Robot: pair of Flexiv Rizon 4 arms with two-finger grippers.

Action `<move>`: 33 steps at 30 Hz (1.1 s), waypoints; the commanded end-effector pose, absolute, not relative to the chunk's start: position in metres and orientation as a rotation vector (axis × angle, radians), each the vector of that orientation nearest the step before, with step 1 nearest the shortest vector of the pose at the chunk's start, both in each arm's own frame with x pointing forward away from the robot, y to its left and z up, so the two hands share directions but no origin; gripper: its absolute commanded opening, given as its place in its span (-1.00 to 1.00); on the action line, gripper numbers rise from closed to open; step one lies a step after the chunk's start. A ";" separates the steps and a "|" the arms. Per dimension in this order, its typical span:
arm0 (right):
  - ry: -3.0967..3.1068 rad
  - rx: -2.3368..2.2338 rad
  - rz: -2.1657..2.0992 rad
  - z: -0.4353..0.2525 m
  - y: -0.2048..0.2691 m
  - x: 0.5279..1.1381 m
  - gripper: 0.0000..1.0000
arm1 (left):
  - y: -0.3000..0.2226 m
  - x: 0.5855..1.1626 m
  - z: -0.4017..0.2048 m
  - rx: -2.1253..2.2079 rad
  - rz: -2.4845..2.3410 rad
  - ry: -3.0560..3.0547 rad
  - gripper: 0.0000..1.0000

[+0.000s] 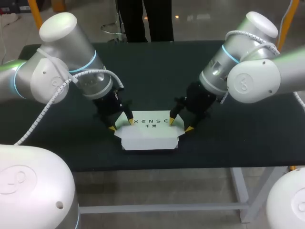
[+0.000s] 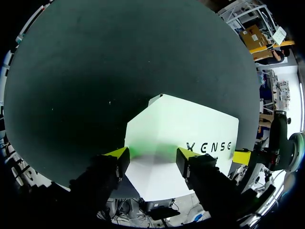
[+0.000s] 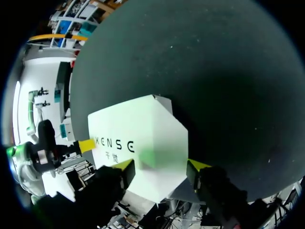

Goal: Assemble the packaging by folding the flat box into shape, placing the metal phone stand inside, and closing the box properly

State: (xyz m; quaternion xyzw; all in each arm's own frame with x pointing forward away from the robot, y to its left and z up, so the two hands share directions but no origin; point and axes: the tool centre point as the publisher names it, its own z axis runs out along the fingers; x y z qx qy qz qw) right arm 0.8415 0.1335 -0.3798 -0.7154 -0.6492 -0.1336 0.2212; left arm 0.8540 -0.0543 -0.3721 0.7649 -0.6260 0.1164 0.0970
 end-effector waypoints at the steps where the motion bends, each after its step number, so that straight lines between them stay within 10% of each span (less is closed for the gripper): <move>1: -1.798 -1.974 -0.374 -0.379 0.131 0.840 0.56 | -0.058 0.854 -0.374 2.275 0.331 -1.864 0.32; 33: -1.840 -2.052 -0.438 -0.352 0.119 0.822 0.43 | -0.062 0.855 -0.375 2.295 0.284 -1.890 0.25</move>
